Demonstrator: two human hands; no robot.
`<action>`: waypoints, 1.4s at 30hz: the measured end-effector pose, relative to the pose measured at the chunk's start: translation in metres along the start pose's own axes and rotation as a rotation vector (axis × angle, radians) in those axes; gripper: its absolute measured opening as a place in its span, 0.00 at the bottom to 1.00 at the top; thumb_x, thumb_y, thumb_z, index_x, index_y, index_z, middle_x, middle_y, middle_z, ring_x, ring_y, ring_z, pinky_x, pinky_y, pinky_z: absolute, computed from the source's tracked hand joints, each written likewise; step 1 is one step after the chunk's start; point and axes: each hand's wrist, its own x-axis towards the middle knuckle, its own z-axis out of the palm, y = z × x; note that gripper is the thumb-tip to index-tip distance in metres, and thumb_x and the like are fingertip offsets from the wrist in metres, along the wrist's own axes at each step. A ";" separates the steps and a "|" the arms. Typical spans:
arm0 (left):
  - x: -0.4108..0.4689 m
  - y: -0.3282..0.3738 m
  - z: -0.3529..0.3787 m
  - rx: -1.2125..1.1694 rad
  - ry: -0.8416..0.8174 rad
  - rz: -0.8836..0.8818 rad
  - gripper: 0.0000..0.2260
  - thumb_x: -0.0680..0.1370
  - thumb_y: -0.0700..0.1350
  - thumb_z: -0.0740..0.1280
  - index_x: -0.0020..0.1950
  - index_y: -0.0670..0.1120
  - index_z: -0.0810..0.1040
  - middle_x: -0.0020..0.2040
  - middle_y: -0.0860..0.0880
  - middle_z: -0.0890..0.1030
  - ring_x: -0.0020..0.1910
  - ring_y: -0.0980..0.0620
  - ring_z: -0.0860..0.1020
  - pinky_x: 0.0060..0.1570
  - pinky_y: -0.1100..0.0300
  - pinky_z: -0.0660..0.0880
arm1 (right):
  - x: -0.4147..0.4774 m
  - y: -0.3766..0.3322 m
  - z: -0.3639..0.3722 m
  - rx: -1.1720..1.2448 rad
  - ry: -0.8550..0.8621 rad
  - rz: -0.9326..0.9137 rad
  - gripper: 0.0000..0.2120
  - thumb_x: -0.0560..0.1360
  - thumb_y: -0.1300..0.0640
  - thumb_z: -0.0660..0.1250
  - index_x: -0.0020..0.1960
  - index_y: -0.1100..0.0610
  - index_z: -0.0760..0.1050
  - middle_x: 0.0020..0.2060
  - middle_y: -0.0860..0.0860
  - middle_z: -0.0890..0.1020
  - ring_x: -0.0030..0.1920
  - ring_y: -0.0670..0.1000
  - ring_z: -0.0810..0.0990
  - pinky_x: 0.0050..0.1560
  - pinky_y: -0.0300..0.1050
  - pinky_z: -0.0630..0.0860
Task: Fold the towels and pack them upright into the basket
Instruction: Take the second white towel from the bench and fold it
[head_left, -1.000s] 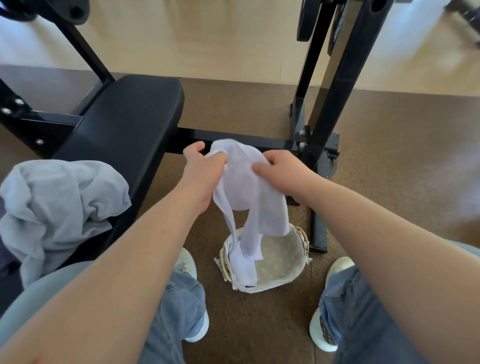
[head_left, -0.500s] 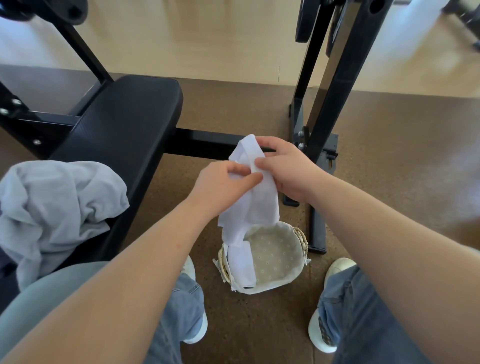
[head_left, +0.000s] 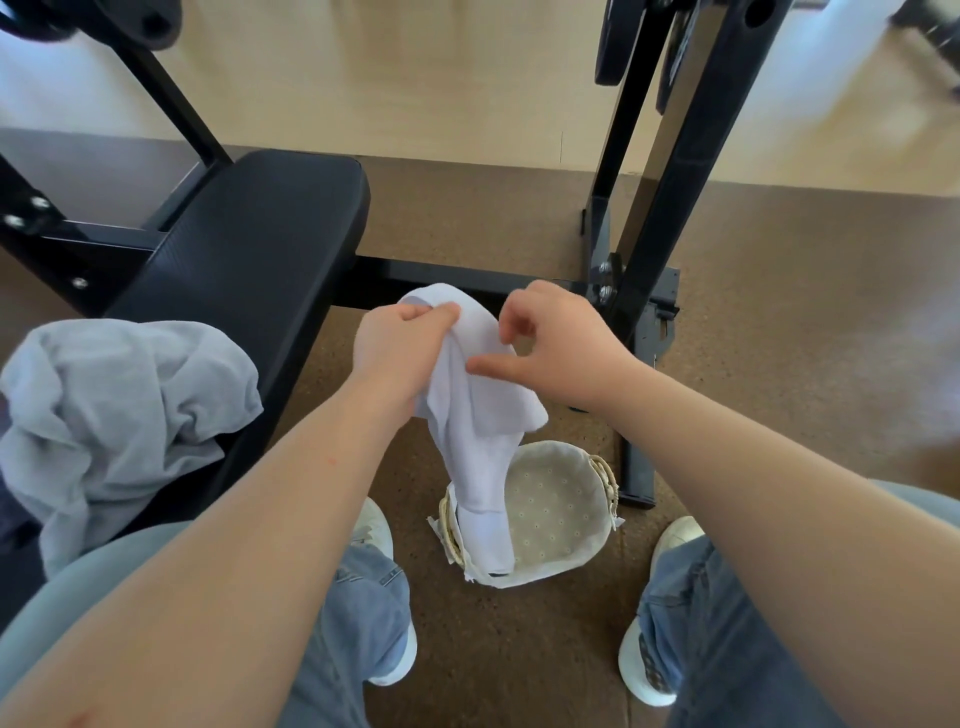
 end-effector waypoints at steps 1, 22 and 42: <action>0.001 0.001 -0.001 -0.067 -0.017 -0.042 0.06 0.80 0.53 0.69 0.46 0.54 0.76 0.50 0.49 0.79 0.51 0.48 0.78 0.58 0.45 0.79 | -0.001 -0.001 0.002 -0.055 -0.042 -0.015 0.20 0.70 0.36 0.76 0.49 0.50 0.77 0.45 0.46 0.78 0.45 0.47 0.76 0.46 0.43 0.76; -0.001 0.006 -0.001 -0.184 -0.185 -0.083 0.18 0.77 0.51 0.72 0.66 0.49 0.78 0.57 0.45 0.83 0.57 0.43 0.81 0.58 0.44 0.80 | 0.003 -0.002 0.003 0.174 0.051 0.237 0.11 0.82 0.55 0.60 0.51 0.54 0.81 0.40 0.54 0.83 0.41 0.56 0.82 0.45 0.54 0.82; -0.010 -0.010 0.019 0.452 -0.201 0.303 0.17 0.80 0.57 0.69 0.49 0.43 0.82 0.41 0.45 0.83 0.41 0.46 0.81 0.41 0.53 0.78 | 0.007 -0.006 -0.003 0.775 -0.067 0.352 0.19 0.78 0.65 0.70 0.67 0.52 0.79 0.55 0.49 0.86 0.55 0.50 0.85 0.53 0.46 0.85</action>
